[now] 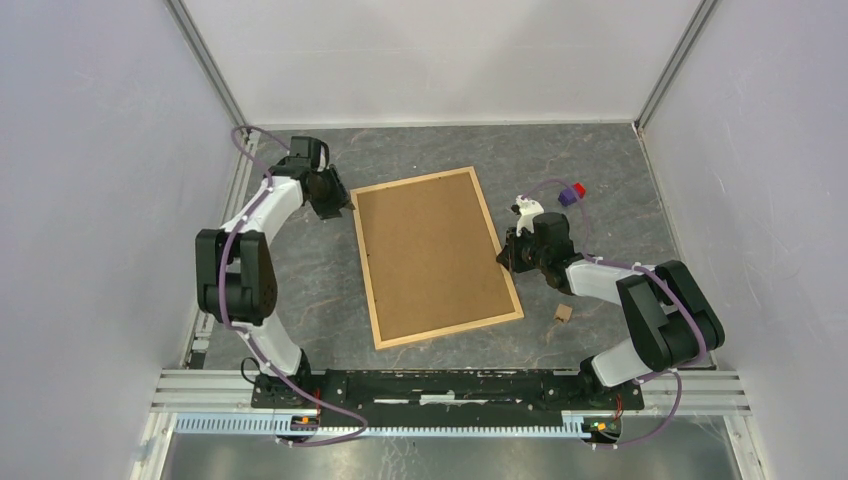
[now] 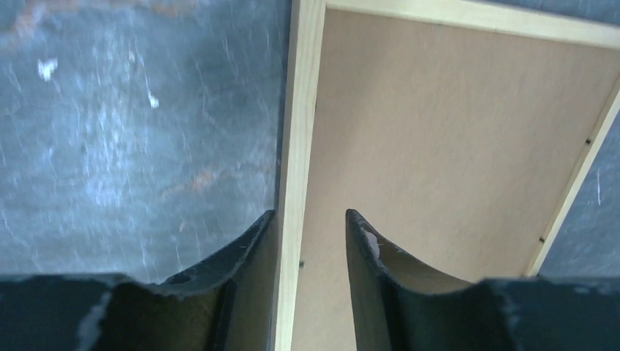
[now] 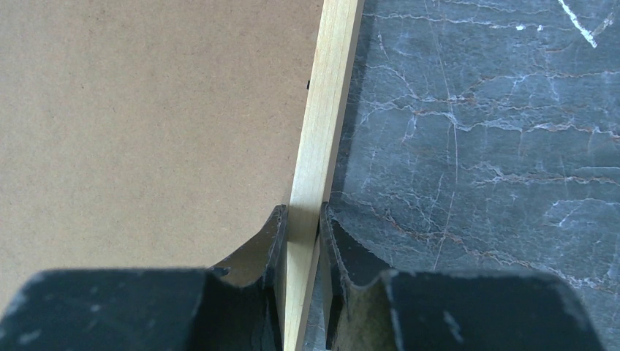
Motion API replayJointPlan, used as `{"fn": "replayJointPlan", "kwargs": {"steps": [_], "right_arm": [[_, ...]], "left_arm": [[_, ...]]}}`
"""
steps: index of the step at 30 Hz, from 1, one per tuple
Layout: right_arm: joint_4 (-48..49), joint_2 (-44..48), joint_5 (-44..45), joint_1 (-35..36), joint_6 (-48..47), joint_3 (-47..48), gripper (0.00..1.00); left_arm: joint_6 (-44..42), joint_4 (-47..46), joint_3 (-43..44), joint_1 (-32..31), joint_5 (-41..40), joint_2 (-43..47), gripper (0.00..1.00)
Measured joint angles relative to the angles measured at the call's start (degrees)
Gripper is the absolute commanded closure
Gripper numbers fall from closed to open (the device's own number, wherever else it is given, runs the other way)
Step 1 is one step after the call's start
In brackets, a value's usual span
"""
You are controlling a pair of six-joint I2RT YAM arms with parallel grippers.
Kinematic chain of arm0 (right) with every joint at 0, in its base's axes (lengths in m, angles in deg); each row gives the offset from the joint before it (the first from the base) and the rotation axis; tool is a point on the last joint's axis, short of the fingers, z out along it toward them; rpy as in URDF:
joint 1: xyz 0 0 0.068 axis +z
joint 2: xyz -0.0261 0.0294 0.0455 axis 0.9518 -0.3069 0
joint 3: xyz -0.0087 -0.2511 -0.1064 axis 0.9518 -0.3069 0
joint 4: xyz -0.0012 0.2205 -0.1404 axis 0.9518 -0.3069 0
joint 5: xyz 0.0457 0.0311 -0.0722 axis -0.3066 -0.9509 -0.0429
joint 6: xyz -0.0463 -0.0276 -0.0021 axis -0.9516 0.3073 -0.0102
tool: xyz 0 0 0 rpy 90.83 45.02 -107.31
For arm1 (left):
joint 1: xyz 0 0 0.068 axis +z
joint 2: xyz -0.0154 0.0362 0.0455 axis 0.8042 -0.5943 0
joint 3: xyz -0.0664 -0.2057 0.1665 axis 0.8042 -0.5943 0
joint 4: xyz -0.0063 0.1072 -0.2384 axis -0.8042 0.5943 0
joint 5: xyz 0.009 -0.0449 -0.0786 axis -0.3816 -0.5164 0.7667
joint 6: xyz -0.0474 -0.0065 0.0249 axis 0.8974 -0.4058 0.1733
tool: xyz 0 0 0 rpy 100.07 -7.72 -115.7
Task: Put the photo into the frame
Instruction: Install the photo frame at the center of the board.
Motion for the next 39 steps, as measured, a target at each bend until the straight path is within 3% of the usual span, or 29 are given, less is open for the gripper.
{"fn": "replayJointPlan", "kwargs": {"steps": [10,20,39], "right_arm": [[0.0,0.0,0.0,0.0,0.0,0.0,1.00],[0.0,0.0,0.0,0.0,0.0,0.0,1.00],[0.0,0.0,0.0,0.0,0.0,0.0,1.00]], "left_arm": [[-0.8,0.7,8.9,0.6,-0.2,-12.3,0.61],[-0.8,1.0,9.2,0.6,-1.8,-14.1,0.63],[-0.8,1.2,12.6,0.3,-1.7,-19.2,0.57]]}}
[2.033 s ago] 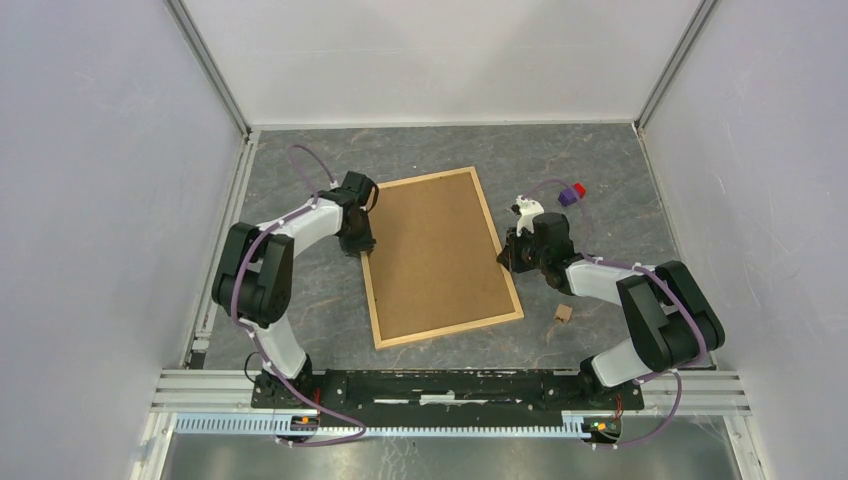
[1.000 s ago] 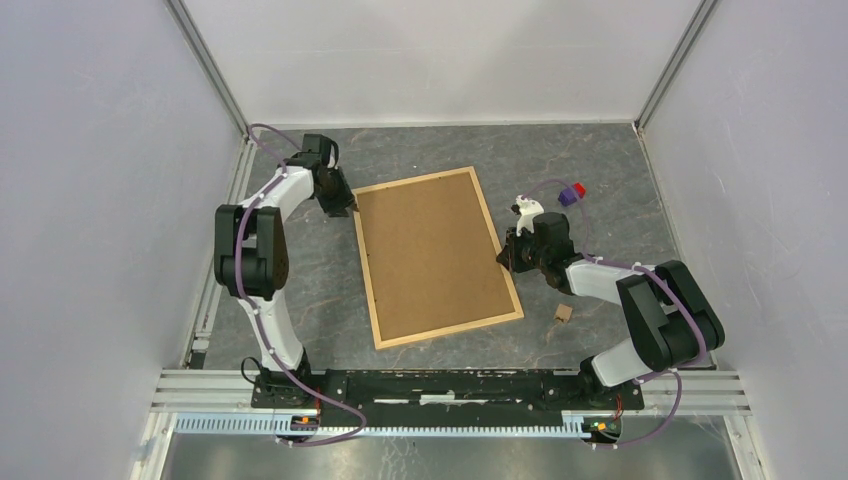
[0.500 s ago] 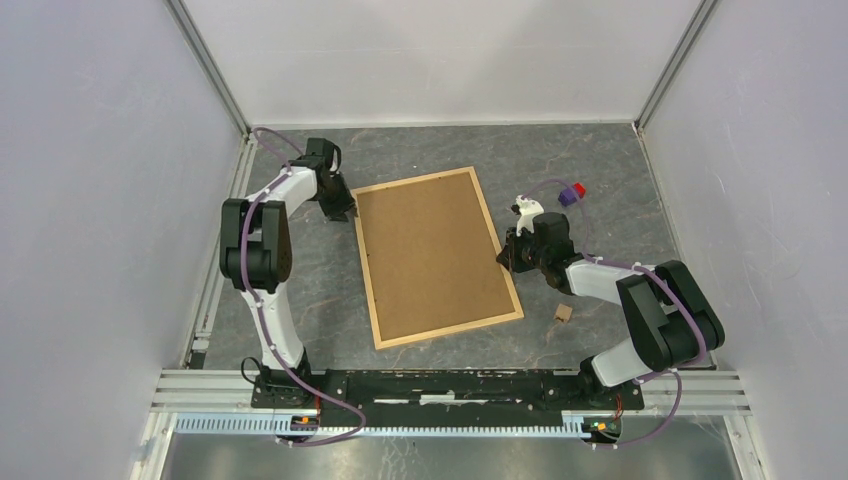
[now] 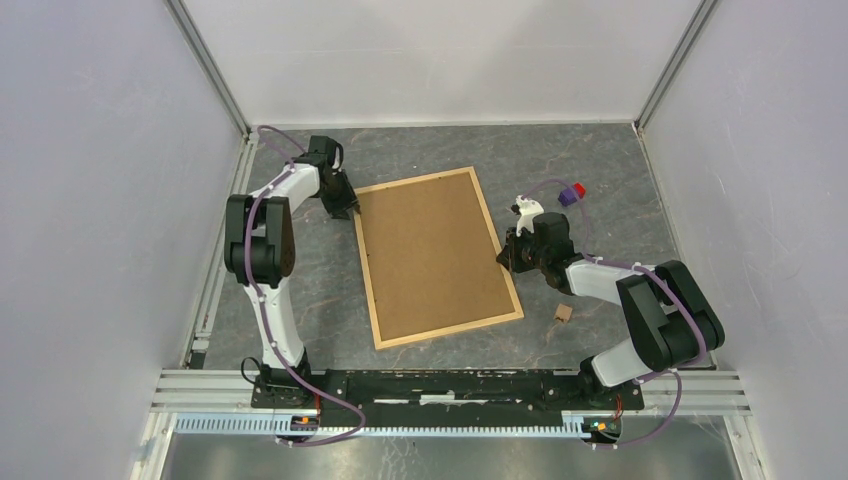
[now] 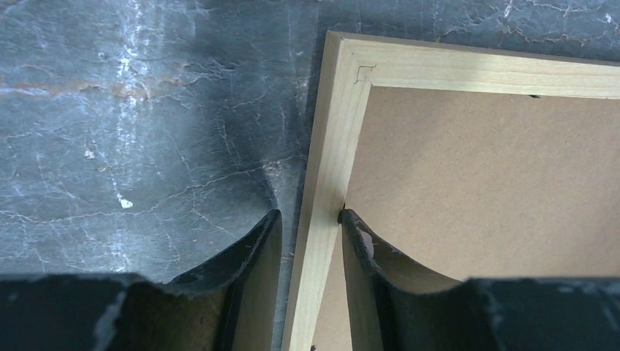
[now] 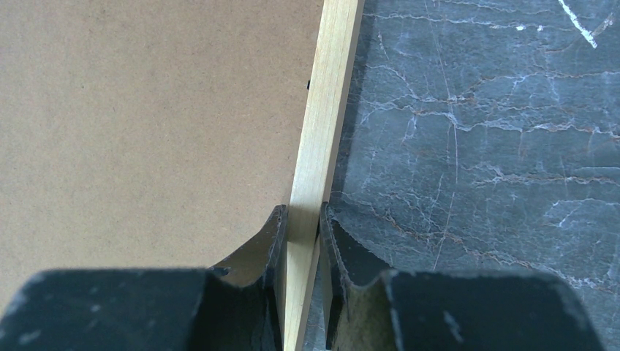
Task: Put the photo into the frame
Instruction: Install the photo frame at the center of the board.
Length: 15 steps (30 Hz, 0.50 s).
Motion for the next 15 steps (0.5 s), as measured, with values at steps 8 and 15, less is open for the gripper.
{"fn": "replayJointPlan", "kwargs": {"steps": [8,15], "right_arm": [[0.0,0.0,0.0,0.0,0.0,0.0,1.00],[0.0,0.0,0.0,0.0,0.0,0.0,1.00]], "left_arm": [[-0.1,1.2,1.9,-0.4,-1.0,-1.4,0.57],[-1.0,1.5,2.2,-0.6,-1.9,-1.9,0.57]]}}
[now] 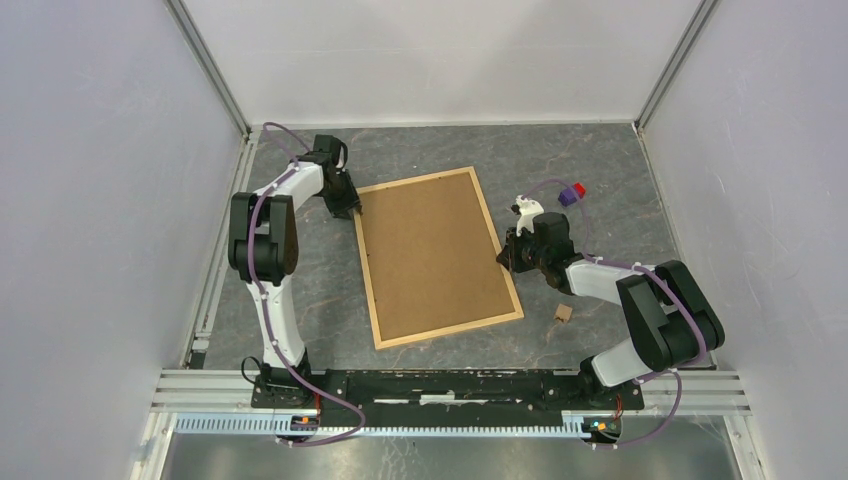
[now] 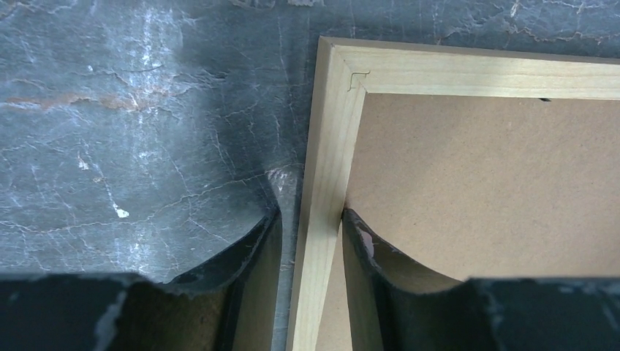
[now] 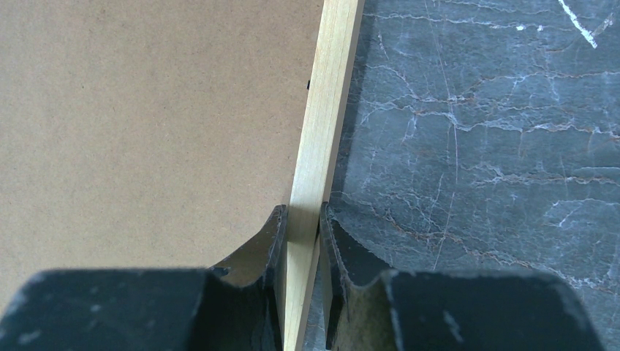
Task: Put the photo into the frame
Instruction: Install the photo frame at the center of the board.
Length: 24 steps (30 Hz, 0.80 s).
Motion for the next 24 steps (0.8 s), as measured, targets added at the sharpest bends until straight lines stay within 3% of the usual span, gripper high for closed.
{"fn": "replayJointPlan", "kwargs": {"steps": [7,14,24], "right_arm": [[0.0,0.0,0.0,0.0,0.0,0.0,1.00],[0.0,0.0,0.0,0.0,0.0,0.0,1.00],[0.0,0.0,0.0,0.0,0.0,0.0,1.00]], "left_arm": [[-1.3,-1.2,-0.1,1.4,4.1,0.0,0.46],[-1.9,-3.7,-3.2,4.0,6.6,2.6,0.55],[-2.3,-4.1,-3.7,3.7,6.4,3.2,0.54]]}}
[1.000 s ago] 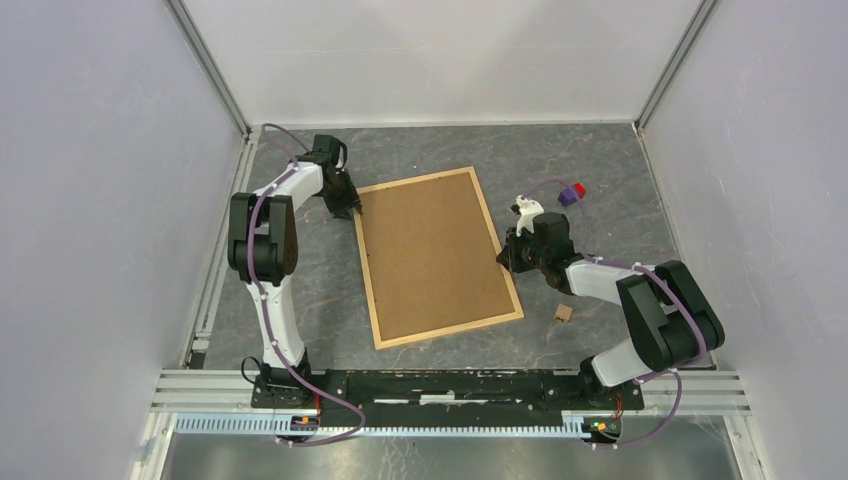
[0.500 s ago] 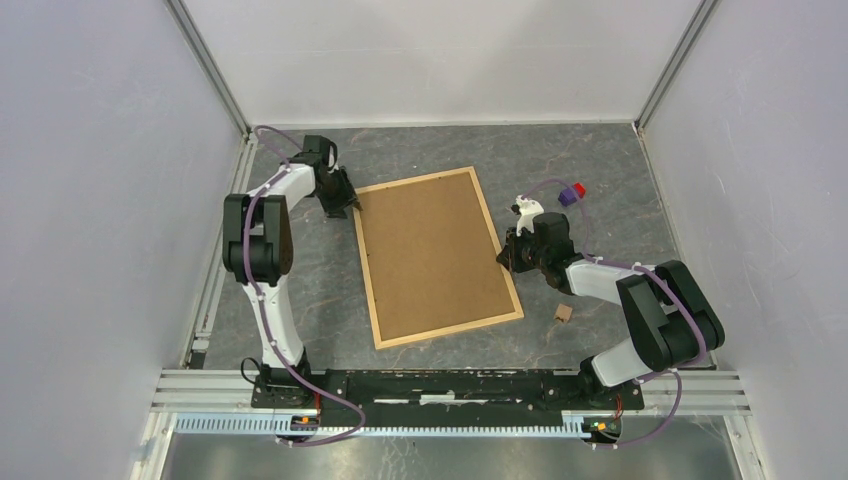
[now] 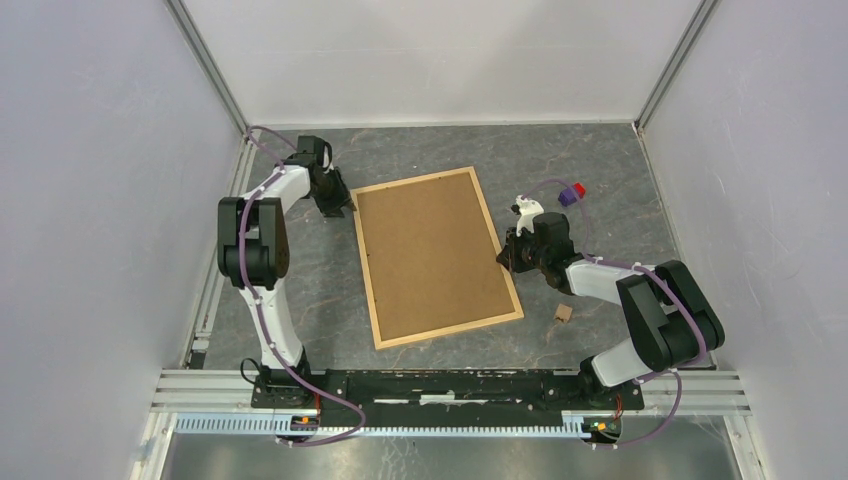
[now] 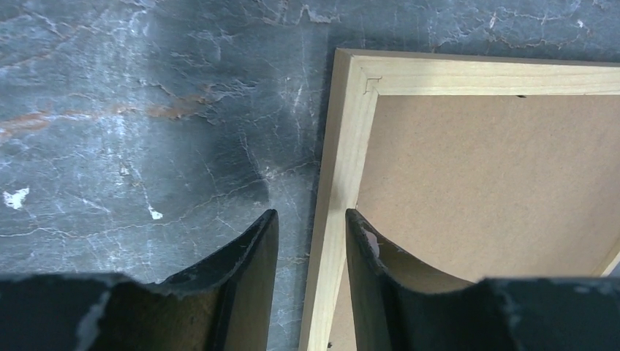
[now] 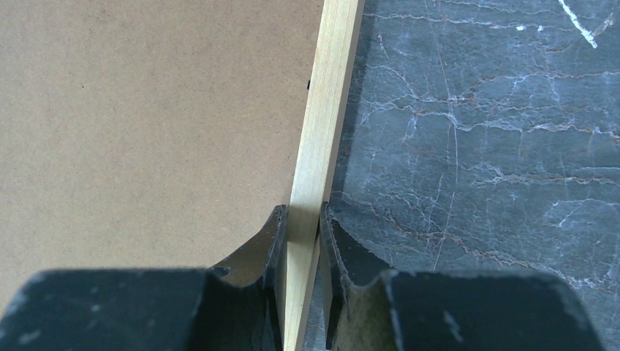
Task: Put the photo into the frame
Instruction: Install the photo frame at the center of the board.
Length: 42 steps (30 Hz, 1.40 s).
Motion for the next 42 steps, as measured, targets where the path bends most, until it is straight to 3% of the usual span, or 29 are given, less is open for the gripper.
{"fn": "replayJointPlan", "kwargs": {"steps": [19,38,42], "right_arm": [[0.0,0.0,-0.1,0.0,-0.2,0.0,1.00],[0.0,0.0,-0.1,0.0,-0.2,0.0,1.00],[0.0,0.0,-0.1,0.0,-0.2,0.0,1.00]], "left_arm": [[-0.1,5.4,4.3,-2.2,-3.5,-3.0,0.58],[-0.1,10.3,9.5,-4.8,-9.5,-6.3,0.51],[-0.1,11.1,10.2,-4.8,-9.7,-6.6,0.46]]}}
